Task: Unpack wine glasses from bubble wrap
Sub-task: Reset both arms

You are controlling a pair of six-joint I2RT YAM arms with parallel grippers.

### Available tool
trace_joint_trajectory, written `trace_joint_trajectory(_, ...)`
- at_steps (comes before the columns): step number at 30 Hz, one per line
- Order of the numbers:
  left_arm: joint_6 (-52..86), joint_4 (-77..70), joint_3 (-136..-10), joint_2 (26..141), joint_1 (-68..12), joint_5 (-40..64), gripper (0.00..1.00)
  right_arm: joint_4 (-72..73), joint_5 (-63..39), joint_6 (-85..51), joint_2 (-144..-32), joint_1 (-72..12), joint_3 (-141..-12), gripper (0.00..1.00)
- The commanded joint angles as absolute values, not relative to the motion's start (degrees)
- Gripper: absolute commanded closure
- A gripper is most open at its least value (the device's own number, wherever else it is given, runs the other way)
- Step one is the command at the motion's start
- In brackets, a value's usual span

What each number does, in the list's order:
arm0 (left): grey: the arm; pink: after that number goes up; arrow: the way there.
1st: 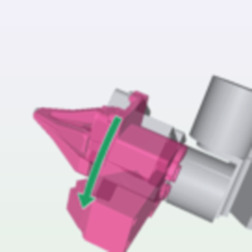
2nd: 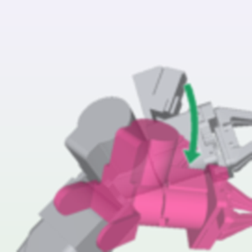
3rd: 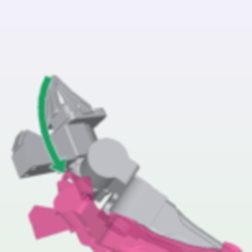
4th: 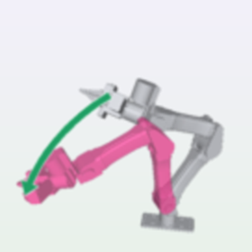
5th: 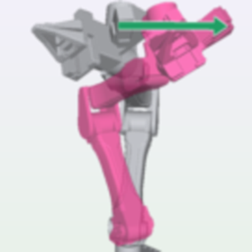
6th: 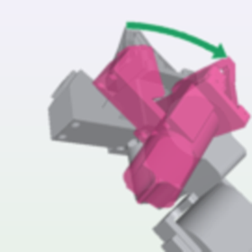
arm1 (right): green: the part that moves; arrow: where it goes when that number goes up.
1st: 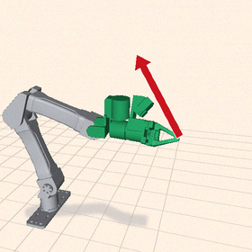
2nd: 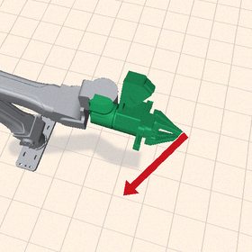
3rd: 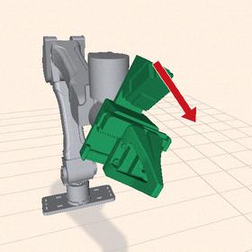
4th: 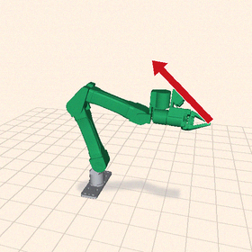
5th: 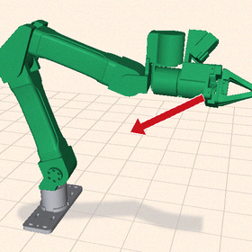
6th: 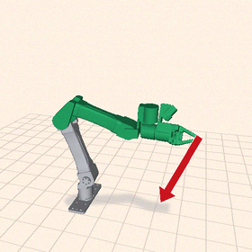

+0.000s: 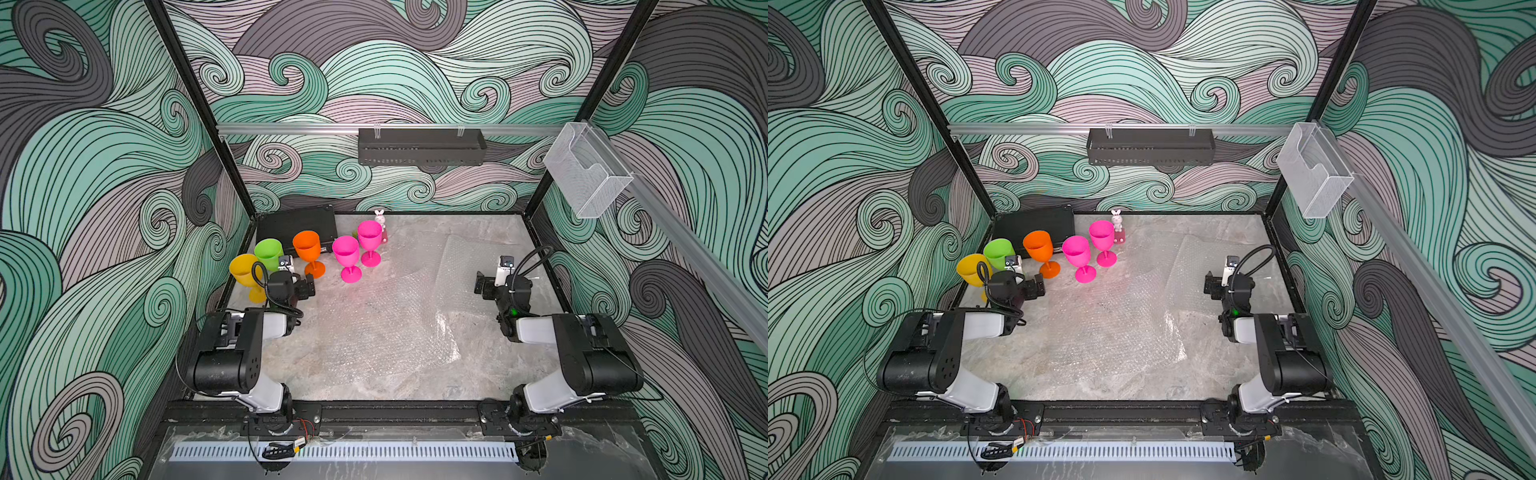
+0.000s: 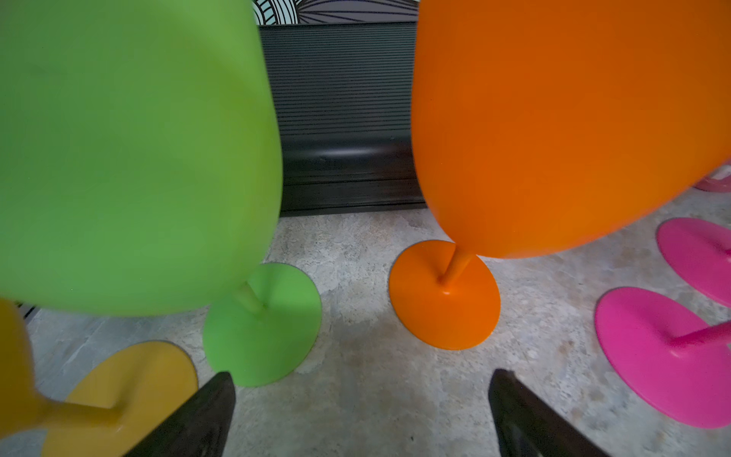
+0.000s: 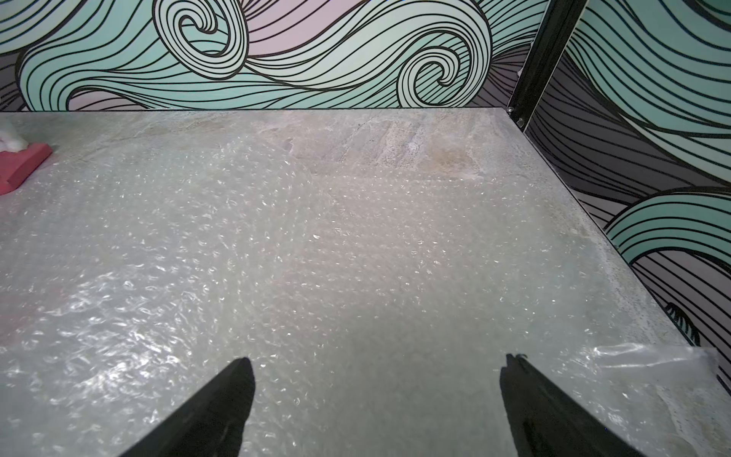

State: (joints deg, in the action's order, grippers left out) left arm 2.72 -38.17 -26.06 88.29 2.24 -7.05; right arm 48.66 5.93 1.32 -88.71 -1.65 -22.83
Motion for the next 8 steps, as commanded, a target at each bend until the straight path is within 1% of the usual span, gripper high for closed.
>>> trace_joint_trajectory(1, 2.9, -37.6, -27.2, 87.5, 2.5, -7.1, 0.01, 48.8, 5.3, 1.0, -88.0, -1.8, -23.1, 0.0)
trace_joint_trajectory(8, 2.9, -37.4, -27.2, 87.4, 2.5, -7.1, 0.01, 48.9, 5.3, 1.1, -88.0, -1.8, -23.0, 0.0)
